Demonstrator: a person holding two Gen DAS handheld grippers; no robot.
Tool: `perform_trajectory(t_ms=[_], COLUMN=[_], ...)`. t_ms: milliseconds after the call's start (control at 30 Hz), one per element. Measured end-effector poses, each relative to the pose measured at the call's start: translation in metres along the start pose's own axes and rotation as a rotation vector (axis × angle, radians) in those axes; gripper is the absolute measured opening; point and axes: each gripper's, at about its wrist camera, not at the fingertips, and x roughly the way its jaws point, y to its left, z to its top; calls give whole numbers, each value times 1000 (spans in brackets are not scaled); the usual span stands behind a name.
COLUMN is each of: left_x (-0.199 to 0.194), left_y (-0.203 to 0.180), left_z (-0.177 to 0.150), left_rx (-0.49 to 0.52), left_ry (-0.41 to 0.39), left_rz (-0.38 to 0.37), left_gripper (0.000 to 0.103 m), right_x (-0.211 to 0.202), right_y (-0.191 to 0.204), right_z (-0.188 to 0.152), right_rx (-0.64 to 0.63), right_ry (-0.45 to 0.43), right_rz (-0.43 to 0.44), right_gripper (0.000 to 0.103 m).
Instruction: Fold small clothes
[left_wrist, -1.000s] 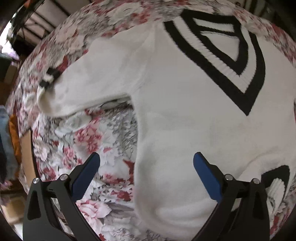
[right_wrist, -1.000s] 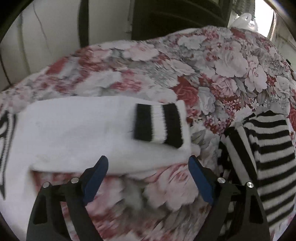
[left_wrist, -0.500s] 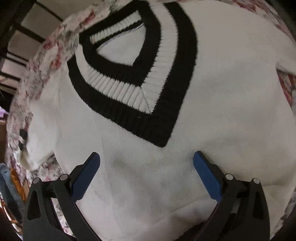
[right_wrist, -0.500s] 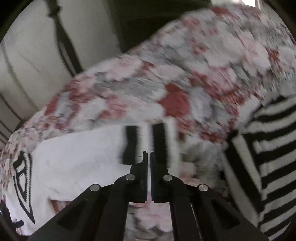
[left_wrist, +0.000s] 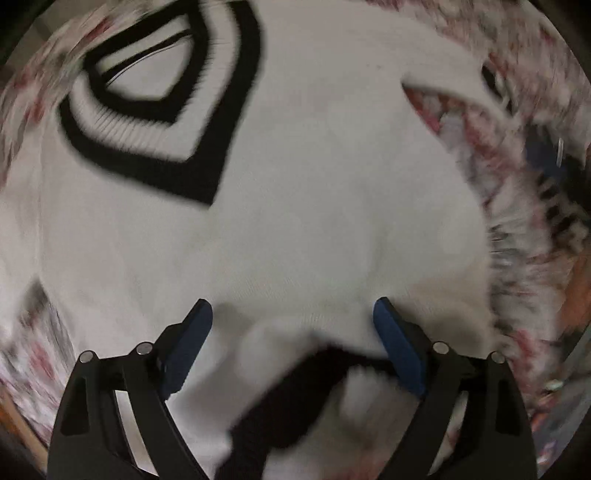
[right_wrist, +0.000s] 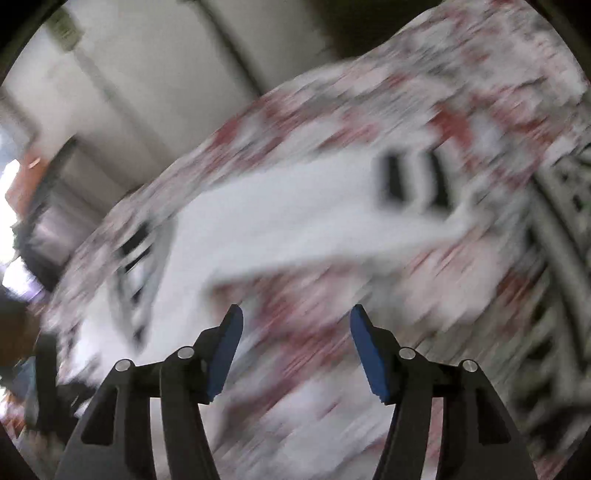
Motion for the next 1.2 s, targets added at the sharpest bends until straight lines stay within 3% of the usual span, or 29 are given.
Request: perform_trajectory(t_ms=[100, 167, 233, 333, 367, 467, 533, 567, 600, 667, 733, 800, 967, 1033, 1167, 1200], left_x=[-36, -45, -49, -39, -37, -31, -28, -24, -22, -18, -16, -11, -23, -29, -42, -47], left_y=[36, 49, 59, 62, 62, 50, 64, 68, 75, 87, 97, 96, 86, 83, 82, 82], left_z=[-25, -65, -82, -102, -117, -136, -135, -135, -133, -132, -135, -140, -159, -163, -171, -175], left_rx=[-127, -190, -229, -259, -249, -211, -318, -374, -422, -518, -601, -639, -651, -669, -715, -730], left_ry=[-60, -81, -81, -32, -27, -8, -11, -19, -25, -26, -36, -32, -69, -79, -81, -94], left_rz=[-86, -55, -16, -64, -91, -79, -126, -163, -197, -262, -308, -332, -382, -379, -387, -395], left_gripper=[88, 88, 88, 88, 88, 88, 88, 88, 88, 86, 75, 71, 72, 78, 82, 82], right_x=[-7, -3, 4, 19, 26, 33, 39, 42, 45, 40, 26, 6, -30, -27, -12, -9], right_y=[31, 43, 52, 67, 74, 91, 91, 91, 91, 92, 91, 84, 42, 27, 34, 38], right_z=[-40, -62, -76, -90, -94, -93, -93, -93, -94, -95, -93, -90, -89, -95, -112, -114], right_rx=[5, 23, 57, 132, 148, 159, 221, 244, 257, 268, 238, 210, 194, 237, 252, 242], right_ry=[139, 240, 308, 400, 434, 432, 428, 424, 425, 399, 374, 359, 339, 381, 430, 427], right_rz=[158, 218, 275, 355, 372, 377, 431, 442, 436, 412, 394, 375, 274, 302, 316, 321], right_gripper=[62, 62, 62, 65, 70, 75, 56, 22, 15, 15, 14, 14, 14, 14, 40, 42])
